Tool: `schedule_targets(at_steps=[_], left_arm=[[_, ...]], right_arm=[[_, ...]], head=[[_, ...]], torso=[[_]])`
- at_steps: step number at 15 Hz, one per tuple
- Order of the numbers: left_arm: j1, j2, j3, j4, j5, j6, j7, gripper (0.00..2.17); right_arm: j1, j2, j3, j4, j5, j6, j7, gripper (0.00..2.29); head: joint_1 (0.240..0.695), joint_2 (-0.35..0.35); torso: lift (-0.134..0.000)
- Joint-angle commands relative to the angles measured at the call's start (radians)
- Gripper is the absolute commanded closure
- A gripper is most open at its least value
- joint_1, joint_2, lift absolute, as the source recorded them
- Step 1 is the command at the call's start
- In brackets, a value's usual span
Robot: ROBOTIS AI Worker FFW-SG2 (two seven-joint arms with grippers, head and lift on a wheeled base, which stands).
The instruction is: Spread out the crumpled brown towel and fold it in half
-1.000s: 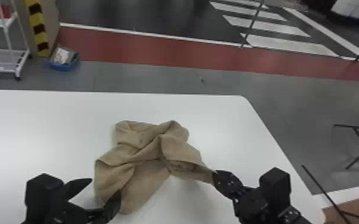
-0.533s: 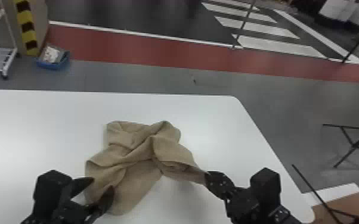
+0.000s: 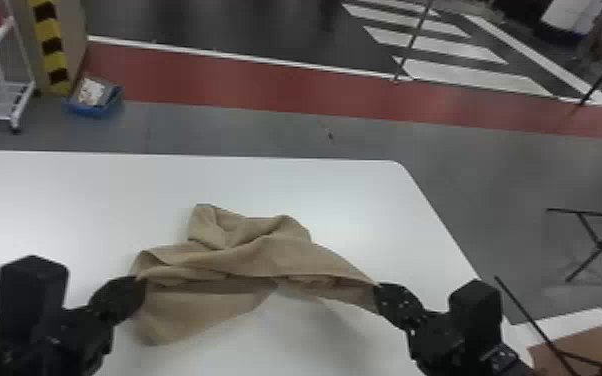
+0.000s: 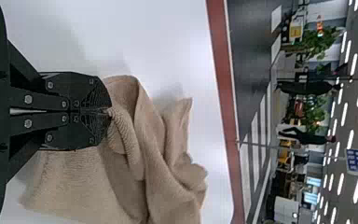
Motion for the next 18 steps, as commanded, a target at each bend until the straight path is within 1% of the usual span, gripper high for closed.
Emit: schedule_targets(at_steps=[1,3,6,7,8,9,10,11,12,13,14,16,17,18], left_arm=[[-0.006,-0.004,0.072,-0.119,0.017,0.067,-0.005,1.89],[-0.038,-0.004,0.117,-0.175,0.015,0.135,-0.024,1.89],[-0.087,-0.004,0.141,-0.233,0.018,0.187,-0.031,1.89],[-0.107,-0.004,0.132,-0.238,0.009,0.187,-0.03,1.89],[-0.146,-0.004,0.106,-0.215,0.0,0.187,-0.019,1.88],[-0.184,-0.004,0.066,-0.152,-0.025,0.187,-0.016,1.84],[-0.204,-0.004,0.029,-0.101,-0.037,0.187,-0.016,1.45],[-0.202,-0.004,-0.008,-0.075,-0.044,0.187,-0.007,0.35],[-0.193,-0.004,-0.026,-0.069,-0.061,0.19,-0.005,0.0],[-0.178,-0.004,-0.034,-0.069,-0.084,0.19,-0.002,0.0],[-0.161,-0.004,-0.029,-0.076,-0.092,0.19,0.019,0.01],[-0.127,-0.004,0.008,-0.118,-0.094,0.248,0.024,0.03],[-0.112,-0.004,0.037,-0.138,-0.095,0.285,0.005,0.03],[-0.093,-0.004,0.068,-0.144,-0.095,0.285,-0.022,0.03]], right_arm=[[0.002,0.001,-0.05,-0.019,0.01,0.013,-0.009,2.19],[-0.001,0.001,-0.059,-0.054,0.027,0.053,-0.014,2.19],[-0.004,0.001,-0.061,-0.099,0.027,0.111,-0.023,2.19],[-0.006,0.001,-0.061,-0.108,0.027,0.136,-0.031,2.19],[-0.006,0.001,-0.052,-0.113,0.031,0.154,-0.032,2.19],[-0.006,0.001,-0.044,-0.114,0.034,0.157,-0.031,2.19],[-0.006,0.001,-0.036,-0.114,0.034,0.16,-0.031,2.19],[-0.006,0.001,-0.033,-0.114,0.034,0.163,-0.028,2.19],[-0.007,0.001,-0.035,-0.113,0.034,0.166,-0.028,2.19],[-0.007,0.001,-0.036,-0.113,0.03,0.166,-0.028,2.18],[-0.007,0.001,-0.036,-0.108,0.027,0.166,-0.026,2.19],[-0.012,0.001,-0.035,-0.102,0.025,0.166,-0.025,2.19],[-0.013,0.001,-0.035,-0.097,0.022,0.166,-0.023,2.18],[-0.019,0.001,-0.038,-0.091,0.021,0.166,-0.023,2.18]], head=[[0.695,-0.325],[0.695,-0.308],[0.695,-0.286],[0.695,-0.27],[0.695,-0.268],[0.695,-0.27],[0.695,-0.273],[0.695,-0.285],[0.695,-0.298],[0.695,-0.312],[0.695,-0.324],[0.695,-0.328],[0.695,-0.317],[0.695,-0.309]], torso=[[-0.125],[-0.125],[-0.125],[-0.125],[-0.125],[-0.125],[-0.125],[-0.125],[-0.125],[-0.125],[-0.125],[-0.125],[-0.125],[-0.125]])
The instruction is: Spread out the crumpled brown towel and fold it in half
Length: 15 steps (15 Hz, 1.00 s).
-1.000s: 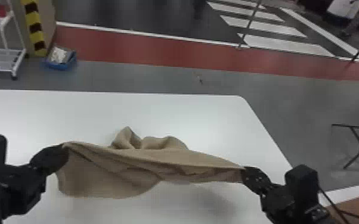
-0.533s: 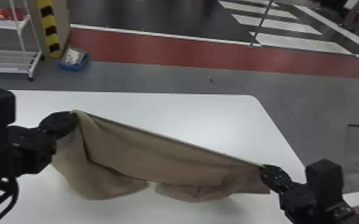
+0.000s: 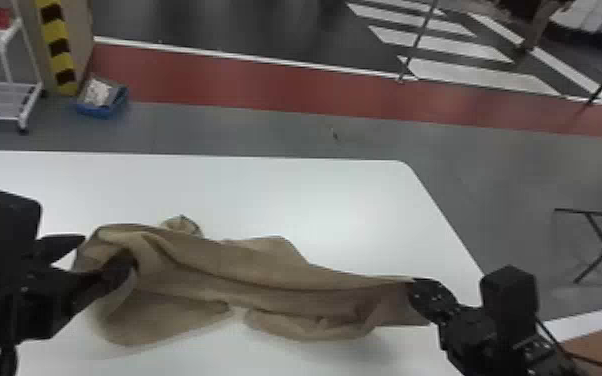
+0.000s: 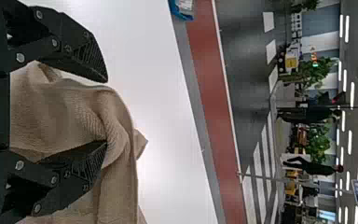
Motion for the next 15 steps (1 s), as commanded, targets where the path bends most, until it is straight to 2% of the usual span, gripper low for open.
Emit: schedule_targets(at_steps=[1,4,6,8,10,11,15], left_arm=[[0.037,-0.004,0.065,-0.02,0.001,0.019,-0.034,0.03],[0.057,-0.004,0.128,-0.015,0.016,0.019,-0.039,0.04],[0.057,-0.004,0.131,0.003,0.019,0.016,-0.039,0.04],[0.057,-0.004,0.128,0.011,0.024,0.016,-0.039,0.04],[0.055,-0.004,0.13,0.017,0.022,0.016,-0.041,0.04],[0.055,-0.004,0.13,0.028,0.022,0.013,-0.042,0.04],[0.071,-0.004,0.154,0.031,0.019,0.001,-0.136,0.08]], right_arm=[[-0.009,0.001,-0.009,0.016,-0.001,0.003,-0.001,2.18],[-0.023,0.001,-0.045,0.044,-0.002,0.012,-0.009,2.18],[-0.027,0.001,-0.072,0.053,-0.007,0.015,-0.012,2.18],[-0.038,0.001,-0.104,0.059,-0.015,0.071,-0.046,2.18],[-0.038,0.001,-0.153,0.059,-0.071,0.074,-0.053,2.18],[-0.038,0.001,-0.154,0.057,-0.078,0.074,-0.053,2.18],[-0.038,0.001,-0.142,0.057,-0.087,0.068,-0.052,2.18]], head=[[0.695,-0.299],[0.695,-0.267],[0.695,-0.262],[0.695,-0.28],[0.695,-0.313],[0.695,-0.325],[0.695,-0.35]], torso=[[-0.125],[-0.125],[-0.125],[-0.125],[-0.125],[-0.125],[-0.125]])
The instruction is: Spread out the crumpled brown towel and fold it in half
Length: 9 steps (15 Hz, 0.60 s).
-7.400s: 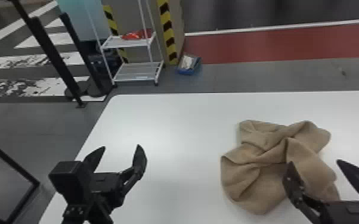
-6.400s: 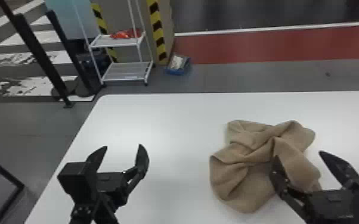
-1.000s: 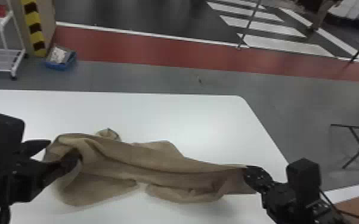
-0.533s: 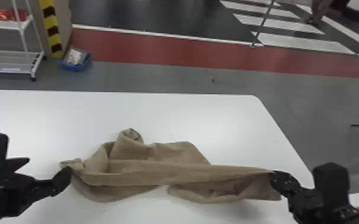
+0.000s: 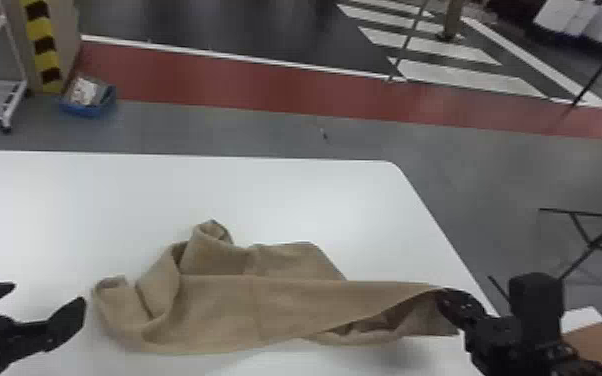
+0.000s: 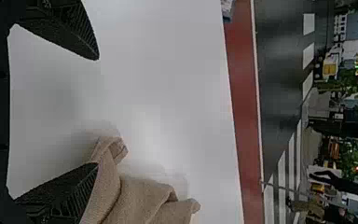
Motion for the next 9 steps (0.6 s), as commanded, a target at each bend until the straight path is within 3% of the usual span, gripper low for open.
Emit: schedule_targets(at_steps=[1,3,5,9], left_arm=[[0.019,-0.004,0.036,-0.01,-0.001,-0.002,-0.066,0.09],[0.024,-0.004,0.048,-0.025,0.014,0.004,-0.147,0.14],[0.001,-0.004,0.042,-0.016,0.054,0.047,-0.165,0.14],[-0.119,-0.004,0.012,0.012,0.097,0.311,-0.165,0.17]], right_arm=[[0.001,0.001,0.003,0.0,-0.002,0.0,0.0,2.18],[-0.001,0.001,0.014,0.001,-0.001,0.0,0.0,2.18],[-0.001,0.001,0.021,0.0,0.001,-0.004,0.0,2.18],[0.008,0.001,0.023,0.0,0.002,-0.013,0.002,2.18]], head=[[0.695,-0.35],[0.695,-0.35],[0.695,-0.35],[0.695,-0.35]], torso=[[-0.125],[-0.125],[-0.125],[-0.125]])
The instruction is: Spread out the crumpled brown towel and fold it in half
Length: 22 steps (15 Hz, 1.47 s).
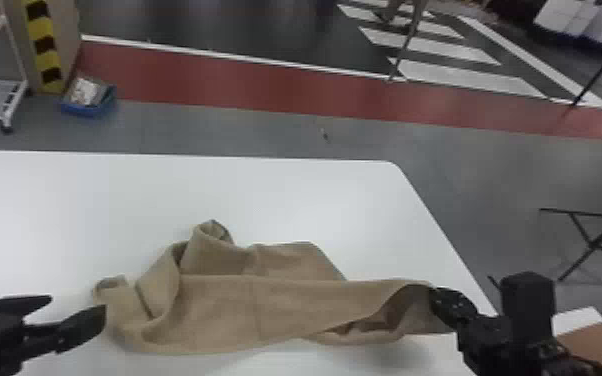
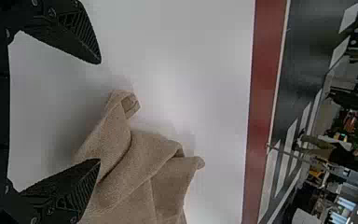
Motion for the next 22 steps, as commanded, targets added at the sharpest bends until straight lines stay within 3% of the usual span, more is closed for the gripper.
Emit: schedule_targets(at_steps=[1,7,8,9,11,13,14,16,18,20,22], left_arm=[[-0.072,-0.004,-0.029,0.023,0.014,0.141,0.008,0.18],[-0.156,-0.004,-0.109,0.126,0.001,0.206,0.077,0.21],[-0.167,-0.004,-0.118,0.144,0.0,0.206,0.083,0.31],[-0.17,-0.004,-0.124,0.149,-0.005,0.206,0.085,0.57],[-0.17,-0.004,-0.124,0.143,-0.002,0.191,0.09,1.39],[-0.167,-0.004,-0.121,0.12,0.024,0.194,0.128,2.03],[-0.157,-0.004,-0.12,0.095,0.024,0.178,0.142,2.15],[-0.159,-0.004,-0.106,0.048,0.029,0.16,0.166,2.15],[-0.177,-0.004,-0.049,-0.017,0.055,0.16,0.215,2.15],[-0.222,-0.004,0.014,-0.038,0.075,0.169,0.249,2.15],[-0.262,-0.004,0.08,-0.054,0.099,0.188,0.298,2.15]], right_arm=[[0.006,0.001,-0.001,0.001,0.002,-0.006,0.001,2.18],[0.016,0.001,-0.004,0.003,0.001,-0.025,0.001,2.18],[0.018,0.001,-0.004,0.004,-0.001,-0.025,0.001,2.18],[0.018,0.001,-0.006,0.007,-0.002,-0.028,0.001,2.18],[0.016,0.001,-0.007,0.027,-0.001,-0.043,0.001,2.18],[0.009,0.001,-0.01,0.043,0.001,-0.049,0.001,2.18],[0.006,0.001,-0.013,0.044,0.001,-0.059,0.001,2.18],[-0.031,0.001,-0.029,0.043,0.007,-0.059,0.014,2.18],[-0.129,0.001,-0.035,0.023,0.038,-0.049,0.091,2.18],[-0.29,0.001,-0.015,0.007,0.139,-0.04,0.241,2.18],[-0.468,0.001,0.027,0.037,0.277,-0.031,0.327,2.18]], head=[[0.695,-0.35],[0.695,-0.35],[0.695,-0.35],[0.695,-0.35],[0.695,-0.35],[0.695,-0.35],[0.695,-0.35],[0.695,-0.35],[0.695,-0.35],[0.695,-0.35],[0.695,-0.292]], torso=[[-0.125],[-0.125],[-0.125],[-0.125],[-0.125],[-0.125],[-0.125],[-0.125],[-0.125],[-0.125],[-0.125]])
